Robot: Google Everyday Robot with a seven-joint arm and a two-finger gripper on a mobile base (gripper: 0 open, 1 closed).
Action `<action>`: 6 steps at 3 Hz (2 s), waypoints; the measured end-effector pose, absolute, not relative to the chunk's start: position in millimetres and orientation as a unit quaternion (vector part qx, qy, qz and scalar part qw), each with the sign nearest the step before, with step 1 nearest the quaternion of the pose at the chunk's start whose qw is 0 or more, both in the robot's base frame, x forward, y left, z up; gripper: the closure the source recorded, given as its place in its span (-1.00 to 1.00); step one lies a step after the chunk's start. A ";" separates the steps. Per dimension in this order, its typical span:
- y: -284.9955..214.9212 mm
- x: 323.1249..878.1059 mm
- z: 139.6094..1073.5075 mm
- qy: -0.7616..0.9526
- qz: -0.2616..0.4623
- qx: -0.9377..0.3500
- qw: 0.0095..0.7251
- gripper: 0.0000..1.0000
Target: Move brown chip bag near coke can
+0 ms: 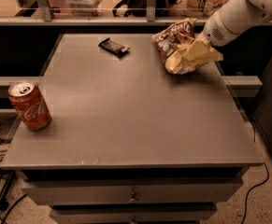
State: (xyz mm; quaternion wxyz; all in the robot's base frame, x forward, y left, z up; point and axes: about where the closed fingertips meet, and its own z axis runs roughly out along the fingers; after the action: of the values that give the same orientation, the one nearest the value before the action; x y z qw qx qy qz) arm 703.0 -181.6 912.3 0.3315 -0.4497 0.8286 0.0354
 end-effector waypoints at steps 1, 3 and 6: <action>-163.4 689.4 939.3 0.804 0.027 -0.482 0.347 1.00; -99.2 636.4 998.9 0.713 0.040 -0.585 0.385 1.00; -62.4 616.3 1000.9 0.673 0.069 -0.628 0.384 1.00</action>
Offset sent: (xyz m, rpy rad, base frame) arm -0.0646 0.0851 0.1017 -0.0112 -0.1934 0.3600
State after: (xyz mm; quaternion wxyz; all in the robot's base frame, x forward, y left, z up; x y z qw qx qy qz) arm 616.3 -62.4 1000.9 0.3843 -0.6281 0.6731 0.0694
